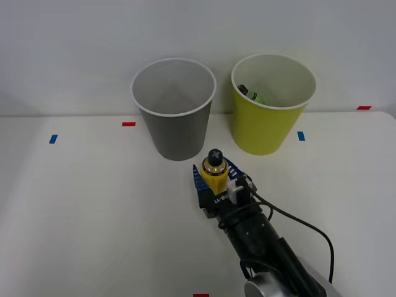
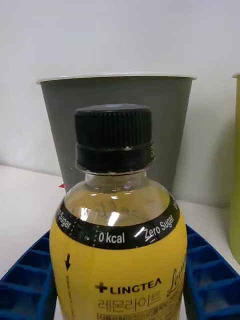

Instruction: Put cans in the gray bin, plastic bottles in the light green bin

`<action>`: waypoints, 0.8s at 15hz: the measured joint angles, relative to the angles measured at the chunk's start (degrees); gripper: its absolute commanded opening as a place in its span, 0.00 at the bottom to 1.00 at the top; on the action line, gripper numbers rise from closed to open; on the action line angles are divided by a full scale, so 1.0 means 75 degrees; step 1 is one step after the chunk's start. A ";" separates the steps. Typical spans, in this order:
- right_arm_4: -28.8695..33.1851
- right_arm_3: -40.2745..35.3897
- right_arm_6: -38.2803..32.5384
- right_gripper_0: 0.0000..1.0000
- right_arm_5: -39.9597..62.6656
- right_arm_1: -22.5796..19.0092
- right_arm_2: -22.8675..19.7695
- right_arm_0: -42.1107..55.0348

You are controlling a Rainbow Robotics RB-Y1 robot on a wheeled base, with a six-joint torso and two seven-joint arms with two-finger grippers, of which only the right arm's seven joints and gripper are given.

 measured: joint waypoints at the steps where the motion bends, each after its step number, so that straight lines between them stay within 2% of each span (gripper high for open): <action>1: 0.0009 0.0000 0.0002 0.00 0.0002 0.0002 -0.0001 -0.0001; 12: -0.0014 -0.0162 -0.0046 0.00 -0.0255 -0.0105 0.0003 0.0383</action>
